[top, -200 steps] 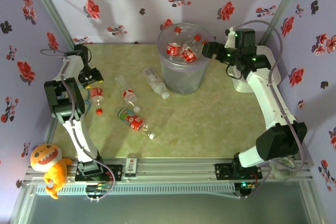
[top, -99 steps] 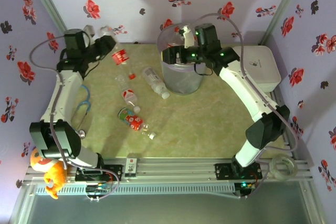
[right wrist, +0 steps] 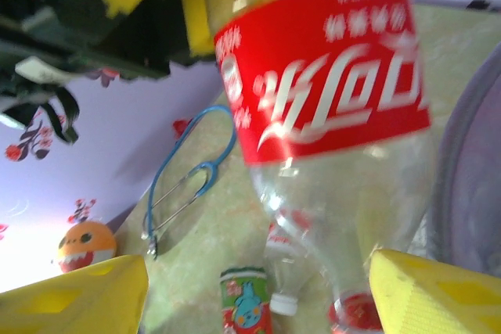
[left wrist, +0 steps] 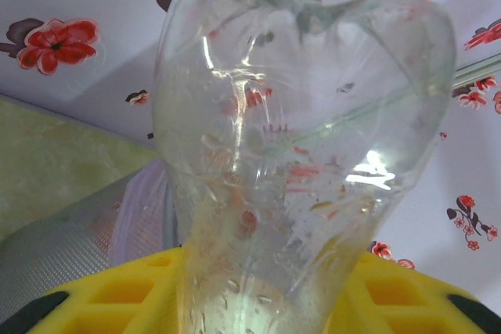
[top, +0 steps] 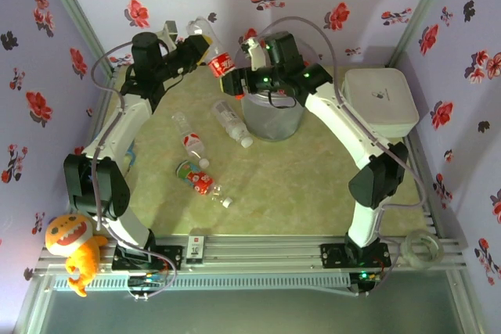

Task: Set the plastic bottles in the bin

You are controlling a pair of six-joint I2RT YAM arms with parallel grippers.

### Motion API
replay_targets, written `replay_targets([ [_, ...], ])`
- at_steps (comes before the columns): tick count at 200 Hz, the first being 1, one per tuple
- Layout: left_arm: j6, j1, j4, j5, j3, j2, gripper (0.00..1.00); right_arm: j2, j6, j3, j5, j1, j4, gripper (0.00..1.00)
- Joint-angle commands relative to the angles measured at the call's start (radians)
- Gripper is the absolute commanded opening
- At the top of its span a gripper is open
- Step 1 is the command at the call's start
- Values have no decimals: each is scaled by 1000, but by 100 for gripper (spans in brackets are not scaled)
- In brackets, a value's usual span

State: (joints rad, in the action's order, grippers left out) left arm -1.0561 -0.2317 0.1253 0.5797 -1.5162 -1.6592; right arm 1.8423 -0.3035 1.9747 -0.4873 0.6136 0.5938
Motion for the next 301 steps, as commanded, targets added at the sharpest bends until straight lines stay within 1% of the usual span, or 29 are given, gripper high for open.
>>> replay_targets([
  [1, 24, -18, -12, 48, -10, 65, 37, 44, 42, 73, 69, -8, 12, 80],
  [29, 10, -29, 7, 70, 8, 74, 36, 116, 9, 158, 6, -8, -6, 80],
  [65, -12, -37, 44, 87, 21, 85, 36, 185, 4, 260, -21, -6, 20, 79],
  [86, -12, -40, 48, 98, 21, 83, 35, 210, -8, 296, -41, -6, 25, 73],
  [97, -7, -40, 47, 99, 21, 81, 37, 207, -9, 300, -34, -6, 24, 71],
  [107, -4, -39, 45, 99, 21, 77, 41, 200, -8, 297, -19, -8, 21, 68],
  [127, -1, -37, 52, 99, 18, 66, 64, 178, -8, 287, 7, -15, 13, 63],
  [142, -5, -34, 74, 104, 17, 58, 77, 156, -10, 267, 28, -26, -12, 61],
  [150, -14, -29, 91, 107, 20, 54, 81, 140, -14, 252, 41, -35, -26, 60],
  [164, -18, -22, 106, 108, 26, 53, 85, 106, -24, 211, 65, -61, -63, 59],
  [176, -14, -18, 105, 104, 32, 50, 86, 67, -51, 160, 69, -94, -115, 58],
  [187, -4, -14, 90, 99, 33, 43, 86, 38, -92, 115, 46, -136, -168, 55],
  [197, 11, -13, 69, 87, 33, 33, 86, 13, -130, 72, 28, -173, -216, 55],
  [209, 34, -13, 41, 71, 25, 15, 84, -9, -145, 33, 32, -209, -249, 55],
  [228, 94, -22, -33, 30, -5, -29, 79, -20, -125, -1, 61, -250, -247, 55],
  [241, 142, -31, -99, 12, -42, -68, 77, -13, -96, -14, 87, -265, -236, 55],
  [266, 226, -54, -203, -24, -102, -122, 73, 22, -33, 14, 128, -278, -189, 54],
  [301, 295, -81, -278, -48, -149, -169, 68, 69, 19, -3, 166, -276, -197, 54],
])
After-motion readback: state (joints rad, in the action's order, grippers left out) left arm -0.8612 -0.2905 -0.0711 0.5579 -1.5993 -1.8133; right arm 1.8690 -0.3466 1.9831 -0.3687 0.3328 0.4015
